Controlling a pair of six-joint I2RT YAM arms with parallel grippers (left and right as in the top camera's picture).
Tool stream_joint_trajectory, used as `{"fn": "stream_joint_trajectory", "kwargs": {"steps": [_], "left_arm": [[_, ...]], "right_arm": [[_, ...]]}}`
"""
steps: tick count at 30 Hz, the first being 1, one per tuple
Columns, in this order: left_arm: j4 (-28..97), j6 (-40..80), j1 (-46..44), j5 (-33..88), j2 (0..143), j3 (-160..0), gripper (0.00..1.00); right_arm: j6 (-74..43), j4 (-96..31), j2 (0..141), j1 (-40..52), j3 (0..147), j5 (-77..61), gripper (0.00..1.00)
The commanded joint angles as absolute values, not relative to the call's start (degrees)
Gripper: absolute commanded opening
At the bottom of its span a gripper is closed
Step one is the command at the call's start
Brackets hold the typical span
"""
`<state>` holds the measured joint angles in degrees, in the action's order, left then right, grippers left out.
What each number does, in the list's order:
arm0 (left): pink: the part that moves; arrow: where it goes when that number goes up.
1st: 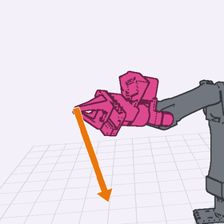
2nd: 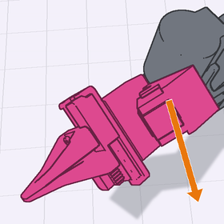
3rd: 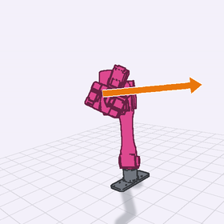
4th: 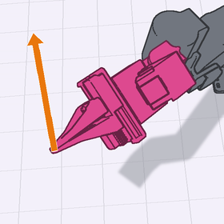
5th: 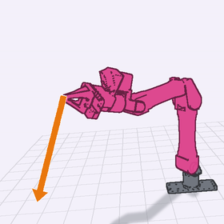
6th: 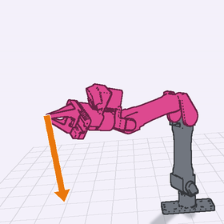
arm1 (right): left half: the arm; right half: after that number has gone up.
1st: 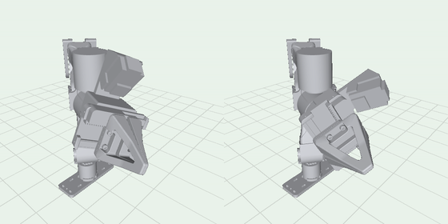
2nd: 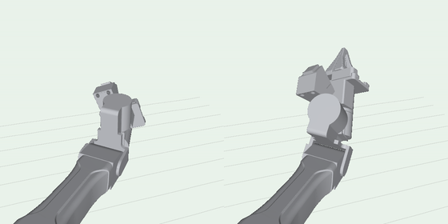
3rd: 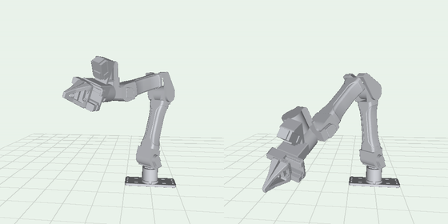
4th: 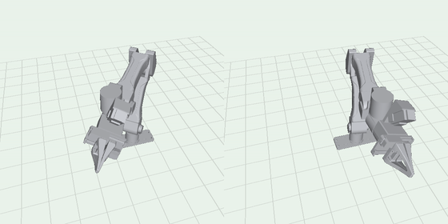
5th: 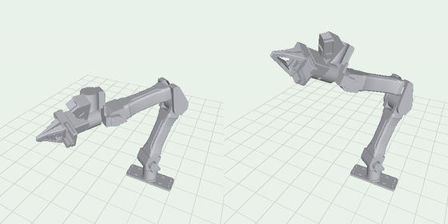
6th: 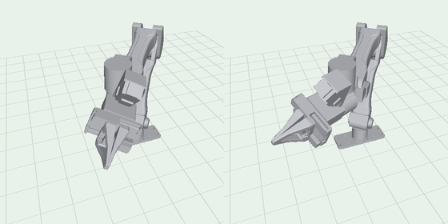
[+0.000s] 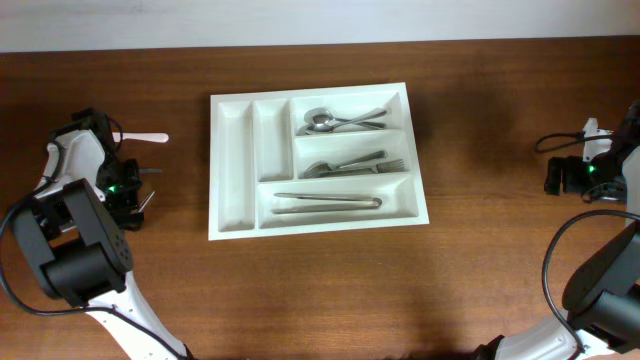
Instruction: Pack container
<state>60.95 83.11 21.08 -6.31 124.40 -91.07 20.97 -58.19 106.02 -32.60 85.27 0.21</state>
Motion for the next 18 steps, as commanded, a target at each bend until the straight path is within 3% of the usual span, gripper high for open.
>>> {"fn": "stream_joint_trajectory", "kwargs": {"steps": [1,11,18], "left_arm": [[60.5,83.1,21.5,-6.7,125.9,-90.8,0.99],[62.6,93.2,21.5,-3.3,125.9,-90.8,0.99],[64.2,82.6,21.5,-8.2,125.9,-90.8,1.0]], "right_arm": [[20.6,-58.0,105.4,-32.6,85.3,0.7,0.99],[20.6,-58.0,105.4,-32.6,85.3,0.7,0.99],[20.6,-58.0,105.4,-32.6,85.3,0.7,0.99]]}}
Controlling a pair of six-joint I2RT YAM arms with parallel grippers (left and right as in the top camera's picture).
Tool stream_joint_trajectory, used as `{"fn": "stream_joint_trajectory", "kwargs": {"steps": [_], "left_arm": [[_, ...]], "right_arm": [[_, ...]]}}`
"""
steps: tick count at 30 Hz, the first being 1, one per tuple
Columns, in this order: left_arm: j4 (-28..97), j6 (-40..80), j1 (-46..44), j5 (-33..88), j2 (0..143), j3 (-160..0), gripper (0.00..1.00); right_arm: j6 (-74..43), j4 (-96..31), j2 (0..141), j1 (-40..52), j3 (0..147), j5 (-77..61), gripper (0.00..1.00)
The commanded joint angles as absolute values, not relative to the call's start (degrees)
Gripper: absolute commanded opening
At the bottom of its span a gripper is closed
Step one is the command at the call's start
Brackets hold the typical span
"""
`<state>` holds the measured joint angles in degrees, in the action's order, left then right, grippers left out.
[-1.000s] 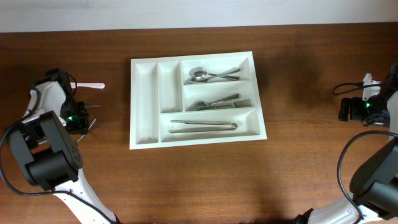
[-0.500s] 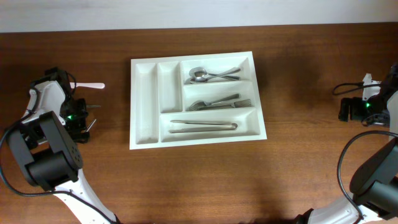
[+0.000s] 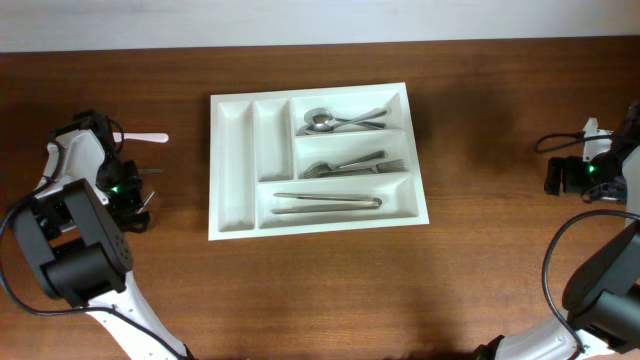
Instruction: Pack container
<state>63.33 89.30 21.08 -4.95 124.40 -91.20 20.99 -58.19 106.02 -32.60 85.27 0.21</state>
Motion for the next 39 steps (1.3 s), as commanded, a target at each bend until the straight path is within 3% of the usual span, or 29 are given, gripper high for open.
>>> {"fn": "stream_joint_trajectory", "kwargs": {"steps": [1,26,39], "left_arm": [[64.6,80.9,21.5,-9.0,125.9,-90.8,1.0],[68.5,56.9,22.6,-9.0,125.5,-90.8,1.0],[54.4,35.2,24.9,-3.8,121.9,-90.8,0.99]], "right_arm": [[20.6,-58.0,105.4,-32.6,85.3,0.7,0.99],[20.6,-58.0,105.4,-32.6,85.3,0.7,0.99],[20.6,-58.0,105.4,-32.6,85.3,0.7,0.99]]}}
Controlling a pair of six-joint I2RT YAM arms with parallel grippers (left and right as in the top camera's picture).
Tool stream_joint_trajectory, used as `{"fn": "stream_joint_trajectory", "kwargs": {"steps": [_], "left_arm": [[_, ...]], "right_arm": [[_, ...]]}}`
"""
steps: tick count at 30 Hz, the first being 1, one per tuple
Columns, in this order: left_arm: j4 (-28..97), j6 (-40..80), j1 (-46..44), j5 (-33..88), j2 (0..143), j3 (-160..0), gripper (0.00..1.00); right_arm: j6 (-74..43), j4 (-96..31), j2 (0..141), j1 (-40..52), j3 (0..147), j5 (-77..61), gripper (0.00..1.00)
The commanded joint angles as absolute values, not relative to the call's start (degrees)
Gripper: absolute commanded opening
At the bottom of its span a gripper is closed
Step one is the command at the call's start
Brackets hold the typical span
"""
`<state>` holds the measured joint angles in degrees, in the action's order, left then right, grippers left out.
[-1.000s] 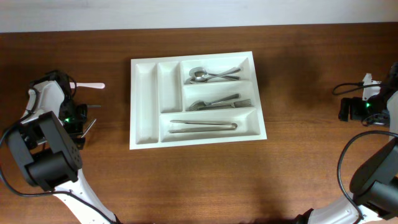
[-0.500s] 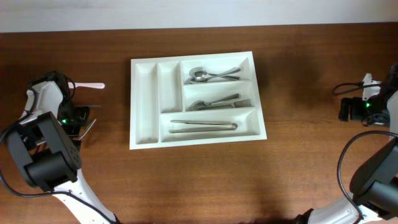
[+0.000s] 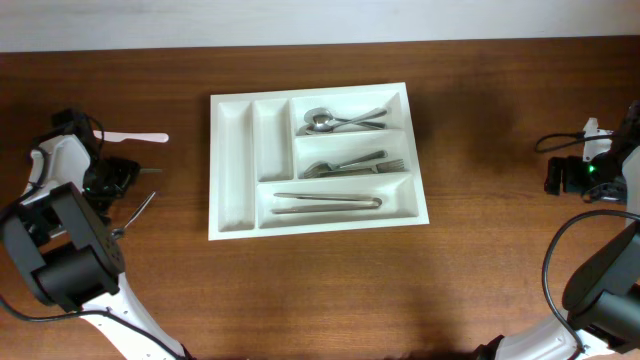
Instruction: Pack container
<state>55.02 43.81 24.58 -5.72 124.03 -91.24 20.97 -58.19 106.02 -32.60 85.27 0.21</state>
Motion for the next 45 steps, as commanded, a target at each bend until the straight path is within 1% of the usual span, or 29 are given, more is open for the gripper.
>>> {"fn": "stream_joint_trajectory", "kwargs": {"steps": [1,6,12,19,21,26,32,37,45], "left_arm": [[54.0,33.7,24.9,-3.8,121.9,-90.8,0.99],[50.3,24.5,25.3,0.9,121.8,-90.8,0.99],[47.1,17.6,26.9,10.2,121.8,-90.8,0.99],[46.5,16.9,27.0,13.6,121.8,-90.8,0.99],[46.5,18.9,27.0,15.0,121.8,-90.8,0.99],[46.2,31.2,27.0,15.0,121.8,-90.8,0.99],[48.3,52.6,26.5,11.8,121.8,-90.8,1.0],[50.5,64.6,24.9,8.0,121.8,-90.8,1.0],[49.6,66.5,23.7,4.6,121.8,-90.8,0.99]], "right_arm": [[20.6,-58.0,105.4,-32.6,85.3,0.7,0.99],[20.6,-58.0,105.4,-32.6,85.3,0.7,0.99],[20.6,-58.0,105.4,-32.6,85.3,0.7,0.99],[20.6,-58.0,105.4,-32.6,85.3,0.7,0.99],[20.6,-58.0,105.4,-32.6,85.3,0.7,0.99],[20.6,-58.0,105.4,-32.6,85.3,0.7,0.99],[20.6,-58.0,105.4,-32.6,85.3,0.7,0.99],[20.6,-58.0,105.4,-32.6,85.3,0.7,0.99],[20.6,-58.0,105.4,-32.6,85.3,0.7,0.99]]}}
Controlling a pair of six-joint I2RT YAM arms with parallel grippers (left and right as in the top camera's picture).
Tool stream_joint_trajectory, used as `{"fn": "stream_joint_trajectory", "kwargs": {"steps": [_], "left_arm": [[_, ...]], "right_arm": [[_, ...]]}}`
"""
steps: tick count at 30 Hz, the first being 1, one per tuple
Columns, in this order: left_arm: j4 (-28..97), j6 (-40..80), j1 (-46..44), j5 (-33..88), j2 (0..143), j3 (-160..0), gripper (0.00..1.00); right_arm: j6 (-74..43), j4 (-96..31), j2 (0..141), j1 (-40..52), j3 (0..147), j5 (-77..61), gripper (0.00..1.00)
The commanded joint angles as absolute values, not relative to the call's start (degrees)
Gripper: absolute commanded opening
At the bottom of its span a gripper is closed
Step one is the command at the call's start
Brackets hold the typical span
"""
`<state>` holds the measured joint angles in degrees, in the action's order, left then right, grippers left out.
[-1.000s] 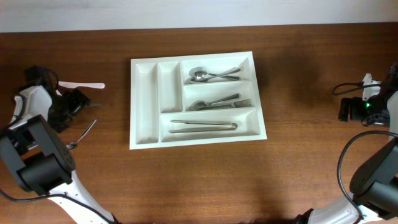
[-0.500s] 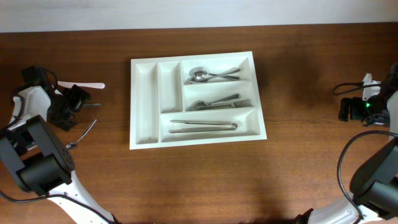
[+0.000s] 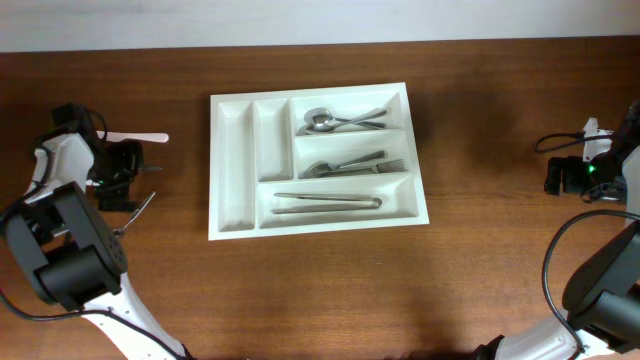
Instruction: Pack container
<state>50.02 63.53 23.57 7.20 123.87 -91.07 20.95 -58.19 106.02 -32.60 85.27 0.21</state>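
Observation:
A white cutlery tray [image 3: 232, 160] lies mid-table. Its right compartments hold spoons [image 3: 335, 120], forks [image 3: 352, 163] and knives [image 3: 328, 202]; the two long slots on its left show nothing inside. Left of the tray, a white plastic utensil [image 3: 138, 137] lies on the table. A thin metal utensil [image 3: 138, 210] lies slanted nearer the front. My left gripper [image 3: 128, 163] sits between these two, pointing toward the tray; its jaws are too small to read. My right gripper [image 3: 562, 176] rests far right, away from everything.
The brown wooden table [image 3: 480, 280] carries the tray. The left arm's base [image 3: 65, 255] fills the front left corner. The right arm's body [image 3: 600, 285] and a cable [image 3: 560, 140] occupy the far right edge.
My left gripper has shifted slightly toward the tray and the back of the table. The slanted metal utensil, white utensil, tray and right arm are where they were.
My left gripper hovered left of the tray with only a short bit of metal showing at its front side. By 1.5 s ago the wrist had drawn back left and a metal utensil lay slanted on the table. Now the gripper sits just behind that utensil.

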Motion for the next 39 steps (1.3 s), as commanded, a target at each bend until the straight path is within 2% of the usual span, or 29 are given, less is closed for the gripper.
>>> {"fn": "stream_joint_trajectory", "kwargs": {"steps": [1,6,12,39], "left_arm": [[49.2,66.4,23.8,4.5,121.8,-90.8,0.97],[48.0,66.4,24.1,3.2,121.8,-91.5,0.94],[48.0,66.2,23.7,2.5,121.8,-93.2,1.0],[53.6,74.0,22.4,-3.0,121.8,-100.4,1.0]], "right_arm": [[20.6,-58.0,105.4,-32.6,85.3,0.7,0.99],[20.6,-58.0,105.4,-32.6,85.3,0.7,0.99],[20.6,-58.0,105.4,-32.6,85.3,0.7,0.99],[20.6,-58.0,105.4,-32.6,85.3,0.7,0.99]]}}
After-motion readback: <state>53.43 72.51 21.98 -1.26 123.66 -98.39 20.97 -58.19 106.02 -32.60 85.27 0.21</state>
